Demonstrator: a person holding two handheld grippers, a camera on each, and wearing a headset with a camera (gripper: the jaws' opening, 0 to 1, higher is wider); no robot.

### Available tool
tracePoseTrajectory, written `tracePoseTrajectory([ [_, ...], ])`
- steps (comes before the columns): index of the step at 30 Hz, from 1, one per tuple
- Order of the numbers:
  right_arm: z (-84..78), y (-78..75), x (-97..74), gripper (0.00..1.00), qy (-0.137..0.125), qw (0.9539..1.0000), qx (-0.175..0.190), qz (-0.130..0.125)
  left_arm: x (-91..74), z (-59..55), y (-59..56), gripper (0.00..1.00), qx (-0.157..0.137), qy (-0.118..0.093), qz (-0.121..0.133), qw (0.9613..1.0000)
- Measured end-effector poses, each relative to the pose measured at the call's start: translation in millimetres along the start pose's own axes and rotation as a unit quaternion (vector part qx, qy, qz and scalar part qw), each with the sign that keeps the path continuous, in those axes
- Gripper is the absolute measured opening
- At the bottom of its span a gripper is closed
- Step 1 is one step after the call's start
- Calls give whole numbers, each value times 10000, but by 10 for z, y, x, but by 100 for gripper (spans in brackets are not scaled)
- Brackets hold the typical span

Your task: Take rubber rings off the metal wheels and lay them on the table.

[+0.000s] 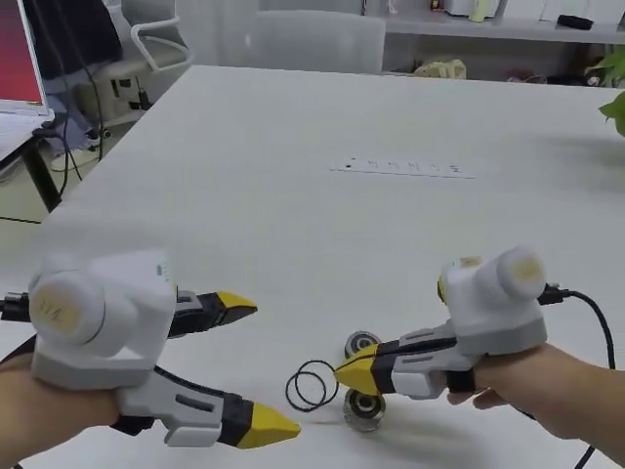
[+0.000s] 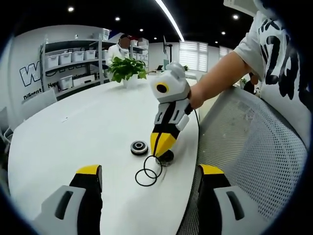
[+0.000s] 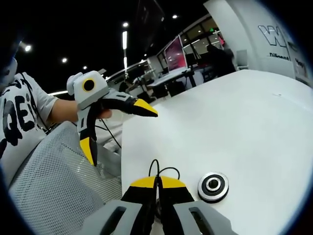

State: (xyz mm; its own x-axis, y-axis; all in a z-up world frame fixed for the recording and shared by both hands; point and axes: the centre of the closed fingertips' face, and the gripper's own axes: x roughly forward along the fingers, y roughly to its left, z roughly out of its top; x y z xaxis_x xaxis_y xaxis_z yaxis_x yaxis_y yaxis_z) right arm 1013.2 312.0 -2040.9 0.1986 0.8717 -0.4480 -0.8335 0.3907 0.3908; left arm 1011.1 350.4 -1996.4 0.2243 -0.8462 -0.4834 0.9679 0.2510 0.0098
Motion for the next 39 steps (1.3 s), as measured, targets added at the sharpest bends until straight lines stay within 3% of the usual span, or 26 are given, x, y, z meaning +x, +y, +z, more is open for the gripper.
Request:
tracePoseTrajectory([
  [15, -73, -105, 181, 0, 107, 9994, 219, -231, -71, -47, 17, 79, -103, -2, 57, 9999],
  [24, -154, -225, 199, 0, 225, 9975, 341, -571, -102, -74, 45, 78, -153, 14, 115, 9998],
  [31, -155, -237, 204, 3, 239, 9972, 283, -654, -89, -100, 27, 78, -206, 47, 94, 9997],
  [39, -123, -211, 179, 6, 147, 9978, 315, -572, -81, -105, 35, 77, -253, 56, 91, 9996],
])
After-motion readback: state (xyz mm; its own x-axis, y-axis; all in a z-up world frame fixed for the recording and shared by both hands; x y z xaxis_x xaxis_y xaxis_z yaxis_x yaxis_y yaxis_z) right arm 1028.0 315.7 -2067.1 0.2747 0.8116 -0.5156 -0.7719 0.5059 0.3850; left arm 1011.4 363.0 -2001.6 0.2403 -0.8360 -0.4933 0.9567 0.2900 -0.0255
